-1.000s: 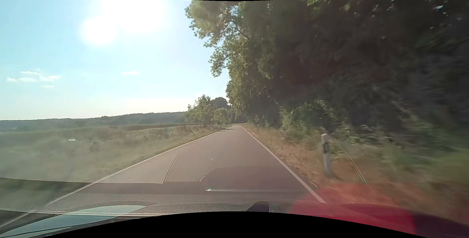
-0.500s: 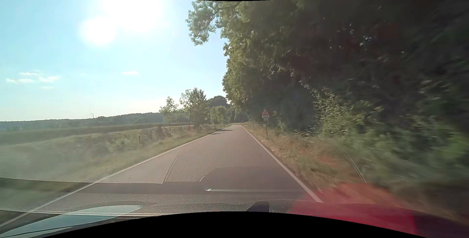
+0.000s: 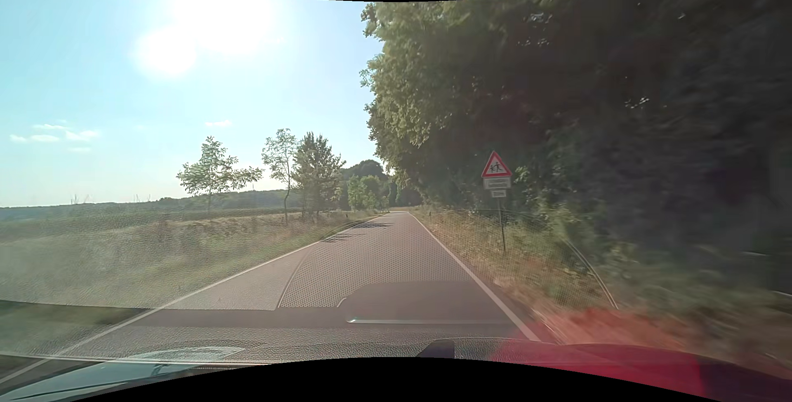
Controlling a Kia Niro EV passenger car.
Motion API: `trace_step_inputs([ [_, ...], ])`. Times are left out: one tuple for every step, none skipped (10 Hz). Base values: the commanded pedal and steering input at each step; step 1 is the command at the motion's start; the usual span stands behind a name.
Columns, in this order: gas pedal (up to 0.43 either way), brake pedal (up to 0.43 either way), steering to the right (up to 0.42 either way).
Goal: Follow the waypoints while adhering to traffic rules and regulations
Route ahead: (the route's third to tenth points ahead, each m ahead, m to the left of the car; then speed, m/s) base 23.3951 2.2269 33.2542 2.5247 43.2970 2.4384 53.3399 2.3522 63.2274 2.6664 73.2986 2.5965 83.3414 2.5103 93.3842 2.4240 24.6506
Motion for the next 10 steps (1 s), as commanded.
trace_step_inputs([
  [0.157, 0.0, -0.004],
  [0.157, 0.0, -0.004],
  [0.157, 0.0, -0.004],
  [0.157, 0.0, -0.004],
  [0.157, 0.0, -0.004],
  [0.15, 0.0, -0.004],
  [0.15, 0.0, -0.004],
  [0.138, 0.0, -0.004],
  [0.138, 0.0, -0.004],
  [0.138, 0.0, -0.002],
])
